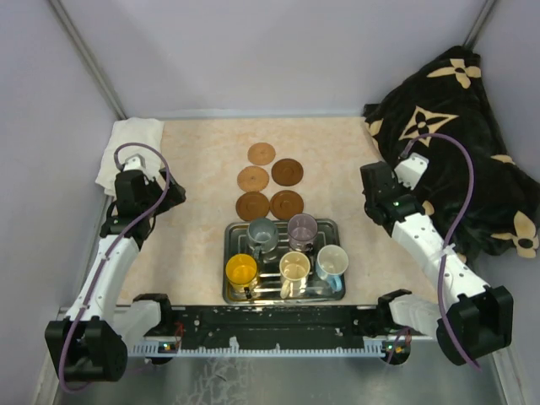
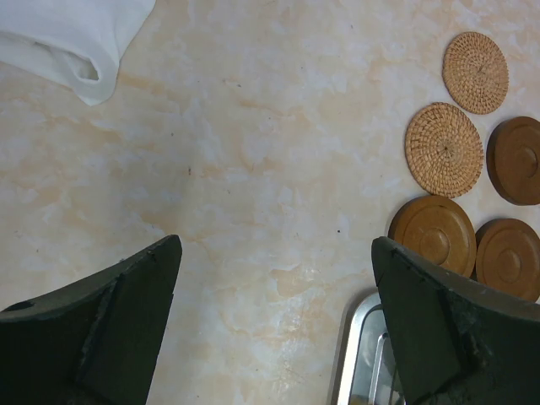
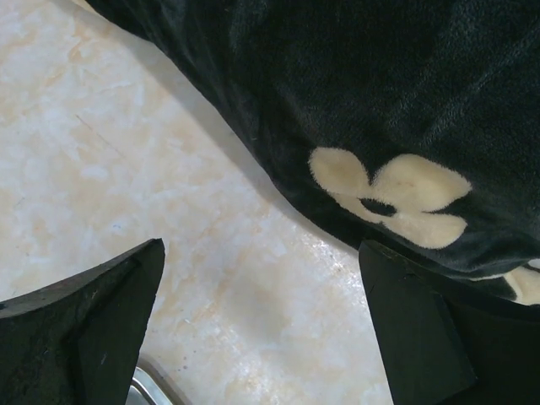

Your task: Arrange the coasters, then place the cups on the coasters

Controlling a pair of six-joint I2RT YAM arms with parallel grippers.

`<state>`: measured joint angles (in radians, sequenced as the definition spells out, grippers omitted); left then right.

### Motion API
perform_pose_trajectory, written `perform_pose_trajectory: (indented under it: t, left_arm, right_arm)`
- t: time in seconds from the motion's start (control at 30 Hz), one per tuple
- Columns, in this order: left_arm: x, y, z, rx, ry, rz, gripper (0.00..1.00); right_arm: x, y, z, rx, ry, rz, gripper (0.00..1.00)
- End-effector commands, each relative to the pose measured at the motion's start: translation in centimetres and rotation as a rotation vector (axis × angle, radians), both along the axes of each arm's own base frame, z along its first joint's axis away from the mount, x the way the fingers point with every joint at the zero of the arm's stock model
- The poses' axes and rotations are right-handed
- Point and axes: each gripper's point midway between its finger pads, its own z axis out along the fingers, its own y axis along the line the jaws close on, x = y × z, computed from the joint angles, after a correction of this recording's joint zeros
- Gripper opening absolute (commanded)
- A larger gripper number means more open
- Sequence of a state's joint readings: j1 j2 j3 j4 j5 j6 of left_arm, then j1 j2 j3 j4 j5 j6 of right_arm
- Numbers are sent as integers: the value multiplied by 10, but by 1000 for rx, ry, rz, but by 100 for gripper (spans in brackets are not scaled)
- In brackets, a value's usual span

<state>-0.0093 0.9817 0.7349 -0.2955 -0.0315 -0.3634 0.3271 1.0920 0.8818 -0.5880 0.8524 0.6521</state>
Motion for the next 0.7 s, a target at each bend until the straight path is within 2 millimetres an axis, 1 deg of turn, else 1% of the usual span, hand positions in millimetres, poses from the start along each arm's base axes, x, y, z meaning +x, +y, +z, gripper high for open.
perform_pose_trajectory:
  t: [0.0,0.67]
  left_arm:
    - [1,-1,2,-6,-3,-9,100]
    - [-1,-1,2,-8,0,-8,100]
  right_arm:
    - [8,1,19,10,-62,-38,99]
    - [9,4,16,33,-67,-29,99]
